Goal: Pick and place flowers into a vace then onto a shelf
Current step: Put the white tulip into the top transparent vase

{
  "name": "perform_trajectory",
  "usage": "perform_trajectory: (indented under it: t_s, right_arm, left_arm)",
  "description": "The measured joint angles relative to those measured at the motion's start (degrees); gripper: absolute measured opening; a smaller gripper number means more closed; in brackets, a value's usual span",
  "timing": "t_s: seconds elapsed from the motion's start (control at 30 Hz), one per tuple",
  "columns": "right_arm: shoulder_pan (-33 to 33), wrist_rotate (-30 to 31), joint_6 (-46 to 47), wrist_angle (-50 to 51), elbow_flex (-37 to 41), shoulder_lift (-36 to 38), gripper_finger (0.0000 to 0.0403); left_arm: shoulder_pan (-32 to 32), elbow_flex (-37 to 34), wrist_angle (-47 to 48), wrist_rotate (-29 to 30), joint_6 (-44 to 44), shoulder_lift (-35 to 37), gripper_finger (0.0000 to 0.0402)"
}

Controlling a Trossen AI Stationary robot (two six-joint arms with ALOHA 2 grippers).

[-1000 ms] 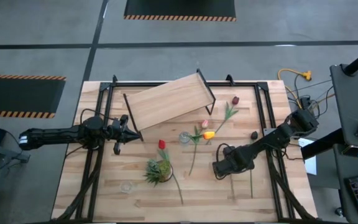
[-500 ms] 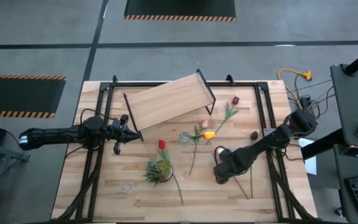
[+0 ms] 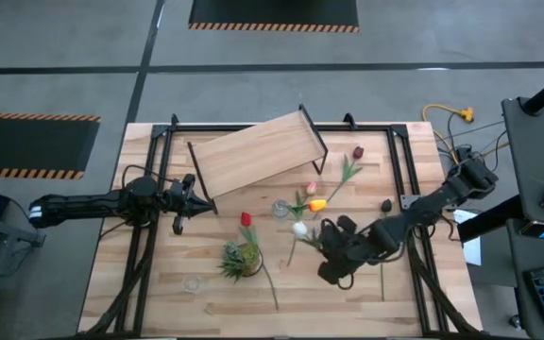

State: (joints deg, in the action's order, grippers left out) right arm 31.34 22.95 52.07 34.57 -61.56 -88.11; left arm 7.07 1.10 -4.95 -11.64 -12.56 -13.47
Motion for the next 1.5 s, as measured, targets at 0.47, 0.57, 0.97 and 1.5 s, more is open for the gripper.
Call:
perform_trajectory:
  t_s: [0.47,0.57,0.97,1.5]
  right_arm:
    - [-3.03,10.61,-40.28,-44.47,1.01,-0.63,0.0013]
    - [-4.78,10.65,-46.46,-50.04,1.11,-1.74,0.0013]
    - [-8.71,16.96,-56.12,-54.95,0.65,-2.87,0.0013]
    - [-12.47,19.15,-57.75,-60.48,0.51,-2.81,0.0013]
  left_arm:
    - [0.02,0.00,0.00,0.00,0.00,0.00,0.0001]
    - [0.00,0.00,-0.01,0.00,0.00,-0.07,0.0001]
    - [0.02,0.00,0.01,0.00,0.00,-0.11,0.0001]
    - [0.02,0.00,0.00,0.00,0.00,-0.11,0.0001]
